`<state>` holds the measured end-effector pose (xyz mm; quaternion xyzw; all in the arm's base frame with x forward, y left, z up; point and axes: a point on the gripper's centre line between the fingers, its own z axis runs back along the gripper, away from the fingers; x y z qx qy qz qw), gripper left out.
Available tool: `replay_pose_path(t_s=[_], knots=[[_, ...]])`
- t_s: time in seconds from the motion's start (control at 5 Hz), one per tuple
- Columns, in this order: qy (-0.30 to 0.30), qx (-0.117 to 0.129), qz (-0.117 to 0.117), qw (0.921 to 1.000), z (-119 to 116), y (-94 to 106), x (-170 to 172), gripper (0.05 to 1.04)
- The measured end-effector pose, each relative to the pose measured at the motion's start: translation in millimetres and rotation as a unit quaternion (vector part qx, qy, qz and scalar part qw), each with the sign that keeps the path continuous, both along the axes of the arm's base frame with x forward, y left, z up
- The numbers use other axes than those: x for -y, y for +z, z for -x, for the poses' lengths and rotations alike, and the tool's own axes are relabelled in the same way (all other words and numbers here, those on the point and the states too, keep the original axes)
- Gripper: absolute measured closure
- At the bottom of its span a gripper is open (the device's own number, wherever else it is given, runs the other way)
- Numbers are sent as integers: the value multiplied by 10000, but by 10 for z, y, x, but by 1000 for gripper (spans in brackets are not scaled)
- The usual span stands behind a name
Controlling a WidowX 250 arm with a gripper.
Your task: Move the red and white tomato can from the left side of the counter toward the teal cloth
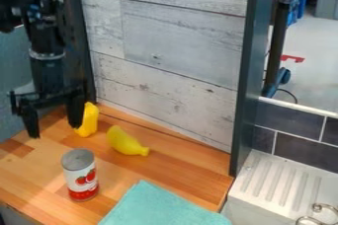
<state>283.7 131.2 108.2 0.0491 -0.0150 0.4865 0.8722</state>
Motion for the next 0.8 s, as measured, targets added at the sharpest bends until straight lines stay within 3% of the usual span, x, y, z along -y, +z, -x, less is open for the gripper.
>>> replay_pose_path(t_s=[0.2,0.4,0.6,0.8], knots=[[-1278,280,609,9895,-59,172,146,83],[-2316,-175,628,9706,-9,384,189,83],[-3505,-220,706,9336,-52,392,339,83],[-4579,-301,492,8871,-145,391,519,83]])
